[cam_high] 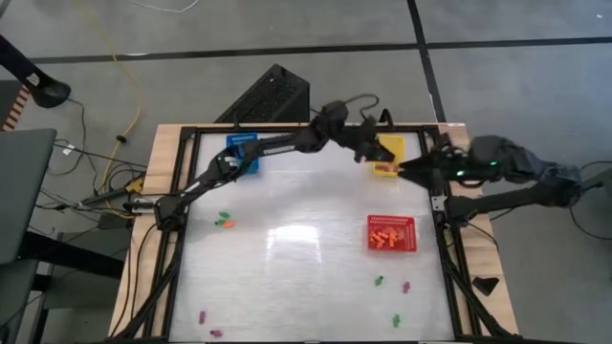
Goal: Sort Halloween decoration
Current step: Put the orange skeleton toy into the red bin, then put the green skeleton toy into the blue bin
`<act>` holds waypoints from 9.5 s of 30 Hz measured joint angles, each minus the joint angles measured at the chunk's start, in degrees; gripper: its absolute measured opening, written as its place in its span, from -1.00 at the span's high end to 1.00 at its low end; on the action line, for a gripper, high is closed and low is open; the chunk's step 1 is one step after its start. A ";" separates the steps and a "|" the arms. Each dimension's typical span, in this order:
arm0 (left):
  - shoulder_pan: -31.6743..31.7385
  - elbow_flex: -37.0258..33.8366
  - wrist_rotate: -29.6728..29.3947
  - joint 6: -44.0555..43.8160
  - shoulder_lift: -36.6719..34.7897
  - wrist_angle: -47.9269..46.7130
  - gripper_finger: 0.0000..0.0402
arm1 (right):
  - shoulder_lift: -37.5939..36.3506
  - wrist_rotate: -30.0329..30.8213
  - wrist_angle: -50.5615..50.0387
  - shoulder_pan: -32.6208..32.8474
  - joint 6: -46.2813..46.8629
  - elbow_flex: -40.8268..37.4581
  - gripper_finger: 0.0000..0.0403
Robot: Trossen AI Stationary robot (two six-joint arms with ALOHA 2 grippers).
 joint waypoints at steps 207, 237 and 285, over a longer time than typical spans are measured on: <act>-51.24 -74.37 -104.76 0.03 -95.24 -55.44 0.14 | 46.13 14.11 22.04 46.88 9.64 -22.93 -0.47; -50.73 -74.42 -104.16 -2.10 -95.24 -55.13 0.14 | 51.35 7.91 26.11 48.81 8.52 -19.94 -0.47; -39.71 -74.42 -97.47 4.85 -95.26 -45.13 0.14 | 41.98 -11.23 59.84 -1.06 -22.51 -14.47 0.73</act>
